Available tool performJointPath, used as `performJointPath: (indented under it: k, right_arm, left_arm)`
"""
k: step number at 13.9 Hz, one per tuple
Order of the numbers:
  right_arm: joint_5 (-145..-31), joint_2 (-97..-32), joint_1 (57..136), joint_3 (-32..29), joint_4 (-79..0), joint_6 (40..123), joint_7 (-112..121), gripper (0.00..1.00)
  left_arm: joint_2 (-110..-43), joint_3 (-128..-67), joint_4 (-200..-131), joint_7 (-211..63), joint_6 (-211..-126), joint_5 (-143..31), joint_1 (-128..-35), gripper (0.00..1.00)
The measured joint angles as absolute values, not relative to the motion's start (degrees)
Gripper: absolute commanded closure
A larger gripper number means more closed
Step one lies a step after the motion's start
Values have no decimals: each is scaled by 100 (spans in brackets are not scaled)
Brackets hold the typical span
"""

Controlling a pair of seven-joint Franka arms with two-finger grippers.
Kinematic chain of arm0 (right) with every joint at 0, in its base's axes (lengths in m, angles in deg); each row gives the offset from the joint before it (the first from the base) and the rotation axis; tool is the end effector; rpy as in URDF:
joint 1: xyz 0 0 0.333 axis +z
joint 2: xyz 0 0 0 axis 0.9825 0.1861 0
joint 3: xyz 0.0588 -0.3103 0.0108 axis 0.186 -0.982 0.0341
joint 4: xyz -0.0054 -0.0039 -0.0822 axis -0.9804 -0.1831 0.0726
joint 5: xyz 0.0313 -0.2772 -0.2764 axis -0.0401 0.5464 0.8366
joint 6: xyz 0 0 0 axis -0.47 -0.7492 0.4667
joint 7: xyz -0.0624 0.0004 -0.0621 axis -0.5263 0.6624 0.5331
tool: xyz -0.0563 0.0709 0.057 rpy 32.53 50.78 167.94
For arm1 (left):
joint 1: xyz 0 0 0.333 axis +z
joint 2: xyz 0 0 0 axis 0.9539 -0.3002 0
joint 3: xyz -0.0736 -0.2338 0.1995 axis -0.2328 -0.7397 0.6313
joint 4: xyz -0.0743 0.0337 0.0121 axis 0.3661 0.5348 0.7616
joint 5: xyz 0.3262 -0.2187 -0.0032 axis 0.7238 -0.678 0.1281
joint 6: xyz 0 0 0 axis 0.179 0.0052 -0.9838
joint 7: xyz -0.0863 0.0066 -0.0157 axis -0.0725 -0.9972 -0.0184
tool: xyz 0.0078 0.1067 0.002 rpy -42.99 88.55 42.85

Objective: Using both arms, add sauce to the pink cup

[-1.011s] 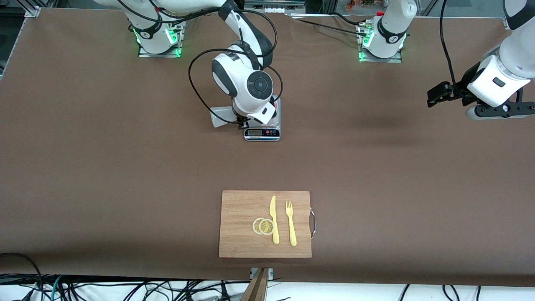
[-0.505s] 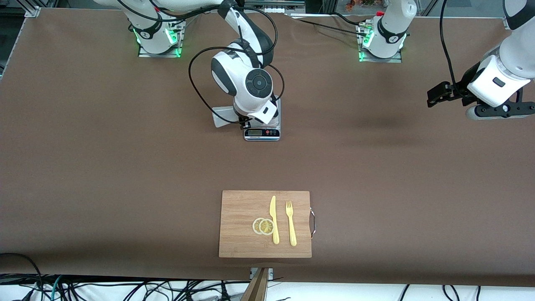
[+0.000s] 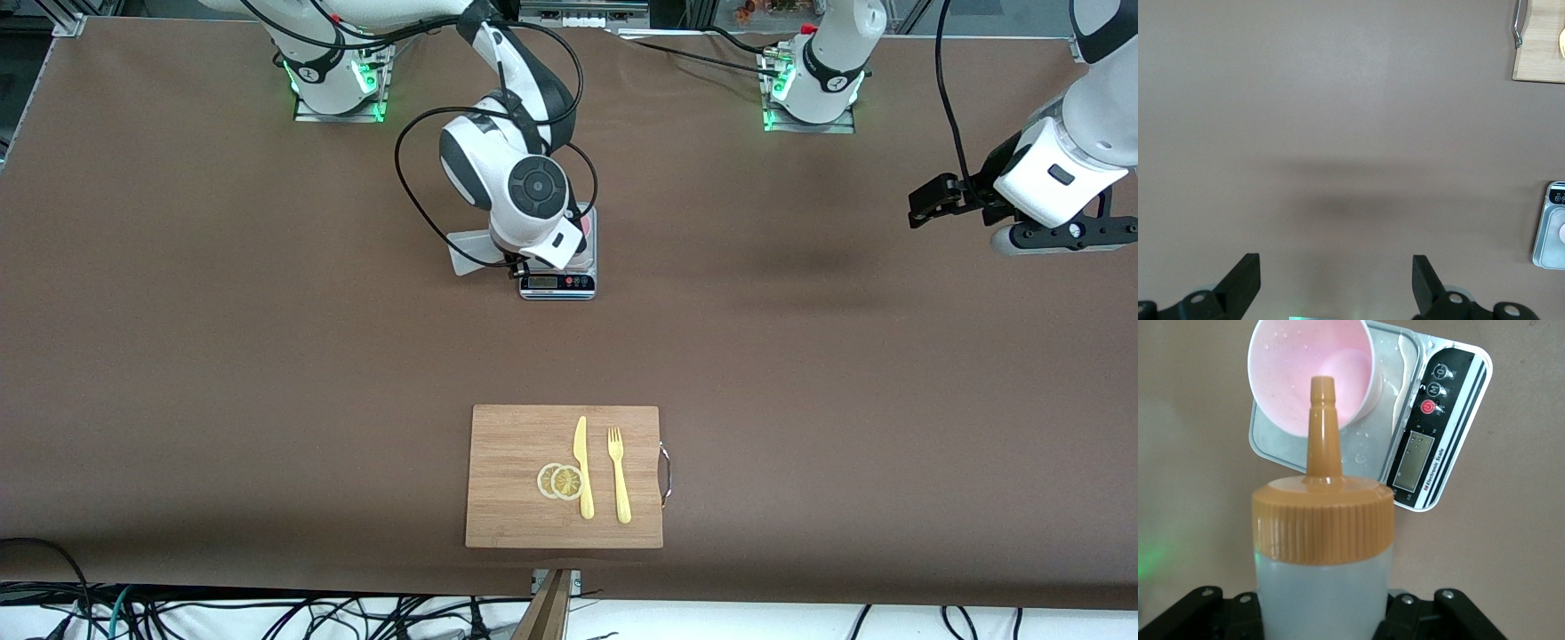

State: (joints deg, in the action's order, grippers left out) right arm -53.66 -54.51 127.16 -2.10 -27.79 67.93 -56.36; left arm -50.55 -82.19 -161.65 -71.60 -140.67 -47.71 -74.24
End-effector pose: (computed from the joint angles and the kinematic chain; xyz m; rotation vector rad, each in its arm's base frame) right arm 0.4885 0.4533 0.3009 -1.8110 -2.4570 0.4816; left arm 0.5439 -0.0466 0.5762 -3.1303 -0.1198 0.1848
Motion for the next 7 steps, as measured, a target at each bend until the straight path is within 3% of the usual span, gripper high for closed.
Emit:
performJointPath:
  k: [7]
  right_arm:
    - [-5797,-5452,12529,-243,-2779,6834,-6077,100]
  left_arm:
    - [-5055,-8219,-16165,-7160,-14067,-4771,-7424,0]
